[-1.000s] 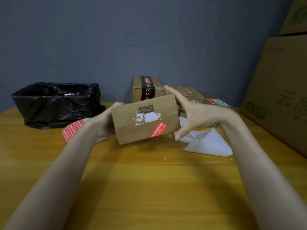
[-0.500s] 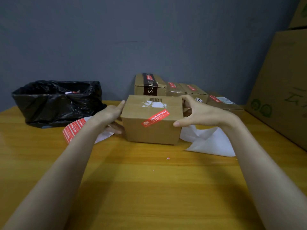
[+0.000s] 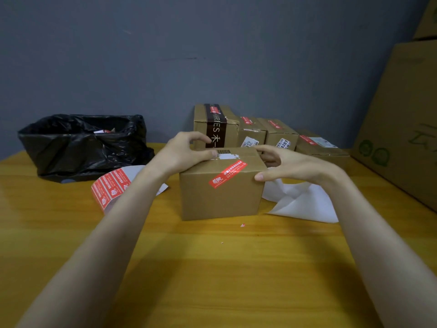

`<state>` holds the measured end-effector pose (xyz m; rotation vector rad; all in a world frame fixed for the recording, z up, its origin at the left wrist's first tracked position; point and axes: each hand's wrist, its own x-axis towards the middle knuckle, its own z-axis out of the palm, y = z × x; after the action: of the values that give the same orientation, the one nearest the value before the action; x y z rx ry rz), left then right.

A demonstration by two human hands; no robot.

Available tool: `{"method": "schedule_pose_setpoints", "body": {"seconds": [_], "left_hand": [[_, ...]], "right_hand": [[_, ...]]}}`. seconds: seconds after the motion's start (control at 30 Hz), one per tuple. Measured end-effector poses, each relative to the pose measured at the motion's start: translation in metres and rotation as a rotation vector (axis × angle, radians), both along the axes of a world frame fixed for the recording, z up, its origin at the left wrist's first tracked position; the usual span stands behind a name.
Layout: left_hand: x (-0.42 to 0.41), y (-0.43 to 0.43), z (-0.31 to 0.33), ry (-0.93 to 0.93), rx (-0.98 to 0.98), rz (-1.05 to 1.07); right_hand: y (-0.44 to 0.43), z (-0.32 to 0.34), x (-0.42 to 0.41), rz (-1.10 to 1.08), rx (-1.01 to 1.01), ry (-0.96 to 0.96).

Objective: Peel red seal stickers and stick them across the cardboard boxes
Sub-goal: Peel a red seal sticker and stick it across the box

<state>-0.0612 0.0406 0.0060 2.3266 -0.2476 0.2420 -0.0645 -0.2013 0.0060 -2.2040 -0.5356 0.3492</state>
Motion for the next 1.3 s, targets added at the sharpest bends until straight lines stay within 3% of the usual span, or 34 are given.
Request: {"method": "schedule_pose_setpoints", "body": {"seconds": [0.13, 0.23, 0.3, 0.63, 1.3], "left_hand": [[-0.002, -0.002, 0.0, -0.032, -0.022, -0.065], [-0.002, -0.004, 0.0, -0.036, -0.031, -0.096], [-0.003, -0.006, 0.0, -0.031, -0.056, -0.099], [-0.001, -0.007, -0.001, -0.033, -0.068, -0.111], [0.002, -0.007, -0.003, -0.042, -0.058, -0.115]], "right_hand": [[-0.001, 0.011, -0.001, -0.113, -0.023, -0.135], [0.007, 0.017, 0.002, -0.265, 0.126, -0.386], [0.018, 0.018, 0.001, -0.282, 0.187, -0.451], [0.043, 0.01, -0.002, -0.226, -0.068, -0.451], [0.059, 0.015, -0.013, -0.285, -0.228, -0.458]]}}
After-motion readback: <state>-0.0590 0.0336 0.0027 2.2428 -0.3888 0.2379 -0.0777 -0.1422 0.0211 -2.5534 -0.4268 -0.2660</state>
